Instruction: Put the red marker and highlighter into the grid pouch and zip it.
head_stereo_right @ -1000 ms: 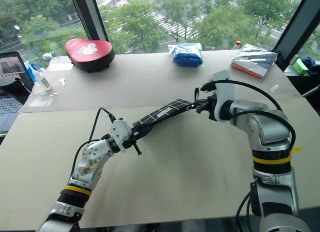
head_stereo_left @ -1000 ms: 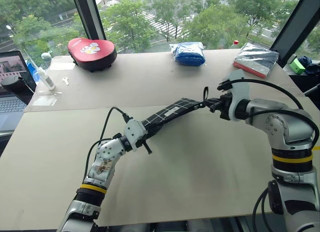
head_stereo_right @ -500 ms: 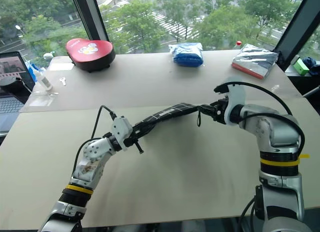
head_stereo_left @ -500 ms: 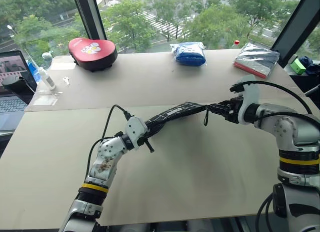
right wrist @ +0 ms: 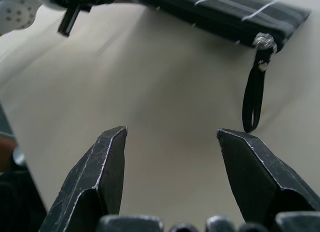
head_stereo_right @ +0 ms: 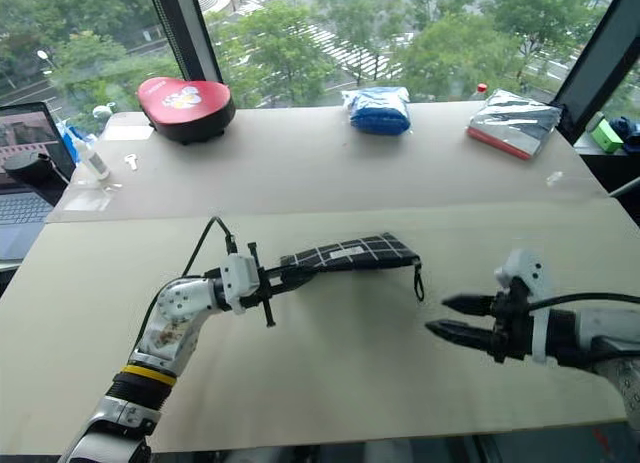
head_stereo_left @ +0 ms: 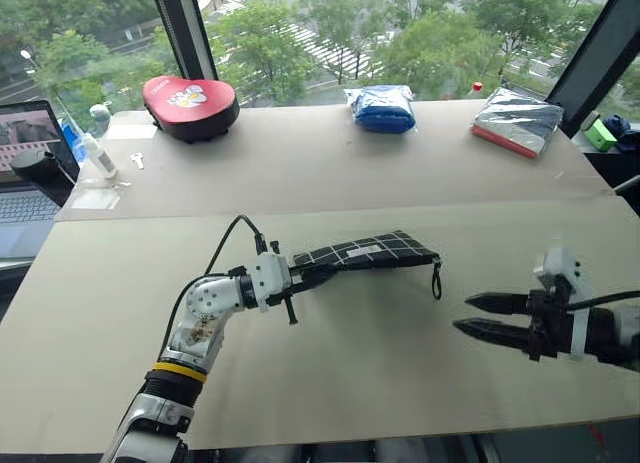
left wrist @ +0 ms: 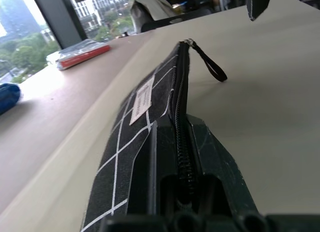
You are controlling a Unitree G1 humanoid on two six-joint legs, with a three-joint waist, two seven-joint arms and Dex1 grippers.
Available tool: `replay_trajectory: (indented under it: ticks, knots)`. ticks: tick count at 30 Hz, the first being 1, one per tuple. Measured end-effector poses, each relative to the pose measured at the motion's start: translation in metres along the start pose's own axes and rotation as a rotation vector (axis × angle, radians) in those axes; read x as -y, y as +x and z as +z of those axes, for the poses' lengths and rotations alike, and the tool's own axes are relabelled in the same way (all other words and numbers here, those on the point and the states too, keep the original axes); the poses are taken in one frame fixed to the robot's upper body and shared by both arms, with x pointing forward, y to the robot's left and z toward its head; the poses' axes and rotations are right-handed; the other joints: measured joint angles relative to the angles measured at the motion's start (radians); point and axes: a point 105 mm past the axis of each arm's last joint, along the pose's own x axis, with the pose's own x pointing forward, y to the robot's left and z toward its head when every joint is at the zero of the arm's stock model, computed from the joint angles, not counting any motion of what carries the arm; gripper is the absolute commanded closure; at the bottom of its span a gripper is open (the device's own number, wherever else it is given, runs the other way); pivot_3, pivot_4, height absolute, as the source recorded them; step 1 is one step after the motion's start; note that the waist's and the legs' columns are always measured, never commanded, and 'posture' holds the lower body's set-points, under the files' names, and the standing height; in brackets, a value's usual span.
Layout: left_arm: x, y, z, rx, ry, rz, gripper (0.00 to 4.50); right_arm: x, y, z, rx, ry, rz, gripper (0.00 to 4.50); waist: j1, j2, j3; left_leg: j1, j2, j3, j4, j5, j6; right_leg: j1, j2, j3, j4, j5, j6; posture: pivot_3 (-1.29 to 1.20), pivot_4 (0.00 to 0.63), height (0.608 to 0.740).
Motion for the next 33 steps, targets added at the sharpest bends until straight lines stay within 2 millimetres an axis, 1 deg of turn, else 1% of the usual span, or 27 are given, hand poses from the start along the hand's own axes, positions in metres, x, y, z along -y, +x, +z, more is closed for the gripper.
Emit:
replay_trajectory:
  ticks: [1, 2, 3, 4, 6, 7, 9, 12, 13, 14, 15, 17, 18, 20, 21, 23, 25, 28, 30, 33]
  knots:
    - [0.002, 0.001, -0.001, 0.001, 0.003, -0.021, 4.50, 0.002, -0.001, 0.000, 0.001, -0.012, -0.017, 1.32, 0.001, 0.000, 0.000, 0.001, 0.000, 0.000, 0.000, 0.000, 0.000, 0.002, 0.000, 0.000, 0.000, 0.000, 0.000, 0.00, 0.150, 0.740]
    - [0.005, 0.002, 0.000, 0.007, 0.015, -0.046, 3.68, 0.003, -0.002, -0.001, 0.008, -0.015, -0.030, 1.23, 0.002, 0.000, 0.000, 0.003, 0.000, 0.000, 0.001, 0.000, 0.000, 0.004, 0.000, -0.001, 0.000, 0.000, 0.000, 0.00, 0.150, 0.740]
    - [0.007, 0.003, 0.000, 0.010, 0.022, -0.071, 3.47, 0.004, -0.001, -0.001, 0.019, -0.019, -0.040, 1.23, 0.003, -0.001, 0.000, 0.004, 0.000, -0.001, 0.001, 0.000, 0.000, 0.005, 0.000, -0.001, 0.000, 0.000, 0.000, 0.00, 0.150, 0.740]
    - [0.008, 0.004, 0.000, 0.010, 0.023, -0.088, 3.11, 0.005, -0.001, -0.001, 0.024, -0.020, -0.049, 1.23, 0.004, -0.001, 0.000, 0.004, 0.000, -0.001, 0.001, 0.000, 0.000, 0.005, 0.000, -0.001, 0.000, 0.000, 0.000, 0.00, 0.150, 0.740]
    - [0.012, 0.005, 0.000, 0.011, 0.021, -0.120, 2.57, 0.007, -0.001, 0.000, 0.027, -0.024, -0.070, 1.23, 0.005, -0.001, 0.000, 0.005, 0.000, -0.001, 0.001, 0.000, 0.000, 0.005, 0.000, 0.000, 0.000, 0.000, 0.000, 0.00, 0.150, 0.740]
    - [0.014, 0.006, 0.000, 0.011, 0.018, -0.135, 2.04, 0.009, -0.001, 0.000, 0.029, -0.028, -0.083, 1.23, 0.005, -0.001, 0.000, 0.005, 0.000, -0.001, 0.001, 0.001, -0.001, 0.005, 0.000, 0.000, 0.000, 0.000, 0.000, 0.00, 0.150, 0.740]
    - [0.015, 0.006, 0.000, 0.018, 0.007, -0.136, 1.53, 0.015, -0.003, -0.001, 0.035, -0.029, -0.114, 1.23, 0.005, -0.001, 0.000, 0.005, 0.000, -0.001, 0.001, 0.002, -0.002, 0.006, 0.000, 0.000, 0.000, 0.000, 0.000, 0.00, 0.150, 0.740]
    - [0.014, 0.001, 0.003, 0.027, -0.078, -0.094, 1.53, 0.024, -0.008, -0.002, 0.033, -0.019, -0.151, 1.23, 0.004, -0.001, 0.000, 0.005, 0.000, -0.001, 0.001, 0.002, -0.002, 0.005, 0.000, 0.000, 0.000, 0.000, 0.000, 0.00, 0.150, 0.740]
    - [0.013, -0.004, 0.004, 0.033, -0.158, -0.060, 1.53, 0.031, -0.014, -0.001, 0.033, -0.015, -0.180, 1.23, 0.002, -0.001, 0.000, 0.004, 0.000, -0.001, 0.001, 0.001, -0.001, 0.005, 0.001, 0.000, 0.000, 0.000, 0.001, 0.00, 0.150, 0.740]
    - [0.005, -0.011, 0.010, 0.063, -0.317, 0.024, 1.53, 0.039, -0.021, 0.003, 0.050, -0.017, -0.215, 1.23, 0.002, -0.001, 0.000, 0.004, 0.000, -0.001, 0.001, 0.000, 0.002, 0.004, 0.001, 0.000, 0.001, -0.001, 0.001, 0.00, 0.150, 0.740]
    - [0.001, -0.012, 0.012, 0.075, -0.354, 0.048, 1.53, 0.041, -0.023, 0.004, 0.052, -0.017, -0.225, 1.23, 0.002, -0.001, 0.001, 0.004, 0.000, -0.001, 0.001, 0.000, 0.002, 0.004, 0.001, 0.000, 0.001, -0.001, 0.001, 0.00, 0.150, 0.740]
    - [-0.013, -0.019, 0.023, 0.120, -0.512, 0.139, 1.53, 0.047, -0.029, 0.008, 0.072, -0.020, -0.248, 1.23, 0.003, -0.001, 0.001, 0.004, 0.001, -0.002, 0.001, 0.000, 0.001, 0.003, 0.002, 0.000, 0.002, -0.001, 0.001, 0.00, 0.150, 0.740]
    - [-0.021, -0.027, 0.029, 0.134, -0.590, 0.198, 1.53, 0.051, -0.032, 0.010, 0.086, -0.022, -0.260, 1.23, 0.002, -0.001, 0.001, 0.004, 0.001, -0.002, 0.001, 0.000, 0.001, 0.003, 0.002, 0.000, 0.002, -0.001, 0.001, 0.00, 0.150, 0.740]
    - [-0.033, -0.042, 0.034, 0.132, -0.652, 0.297, 1.53, 0.054, -0.035, 0.010, 0.093, -0.015, -0.273, 1.23, 0.001, -0.001, 0.001, 0.005, 0.001, -0.002, 0.000, 0.001, 0.000, 0.003, 0.002, 0.000, 0.002, -0.001, 0.001, 0.00, 0.150, 0.740]
    - [-0.039, -0.056, 0.033, 0.106, -0.686, 0.386, 1.53, 0.058, -0.036, 0.010, 0.099, -0.005, -0.279, 1.23, -0.001, -0.001, 0.001, 0.005, 0.002, -0.002, -0.001, 0.003, -0.005, 0.003, 0.002, 0.000, 0.002, -0.001, 0.001, 0.00, 0.150, 0.740]
    - [-0.039, -0.087, 0.019, -0.007, -0.770, 0.530, 1.53, 0.066, -0.037, 0.008, 0.110, 0.015, -0.296, 1.23, -0.008, -0.001, 0.001, 0.006, 0.002, -0.002, -0.002, 0.004, -0.007, 0.003, 0.002, 0.000, 0.002, -0.001, 0.001, 0.00, 0.150, 0.740]
    - [-0.038, -0.104, 0.013, -0.054, -0.800, 0.599, 1.53, 0.070, -0.036, 0.008, 0.117, 0.016, -0.301, 1.23, -0.008, -0.001, 0.001, 0.006, 0.001, -0.002, -0.002, 0.002, -0.010, 0.003, 0.002, 0.000, 0.002, -0.001, 0.001, 0.00, 0.150, 0.740]
    - [-0.039, -0.125, 0.009, -0.101, -0.802, 0.688, 1.53, 0.074, -0.027, 0.008, 0.119, 0.025, -0.287, 1.23, -0.006, -0.001, 0.001, 0.007, 0.001, -0.002, -0.002, 0.002, -0.011, 0.004, 0.002, 0.000, 0.001, -0.001, 0.001, 0.00, 0.150, 0.740]
    - [-0.040, -0.131, 0.009, -0.103, -0.797, 0.719, 1.53, 0.076, -0.019, 0.009, 0.122, 0.029, -0.268, 1.23, 0.001, -0.001, 0.001, 0.007, 0.001, -0.002, -0.002, 0.002, -0.011, 0.005, 0.002, 0.000, 0.001, -0.001, 0.001, 0.00, 0.150, 0.740]
    - [-0.038, -0.131, 0.008, -0.097, -0.804, 0.726, 1.53, 0.077, -0.010, 0.010, 0.119, 0.017, -0.251, 1.23, 0.006, -0.001, 0.001, 0.007, 0.001, -0.002, -0.002, 0.002, -0.012, 0.005, 0.001, 0.000, 0.001, -0.001, 0.001, 0.00, 0.150, 0.740]
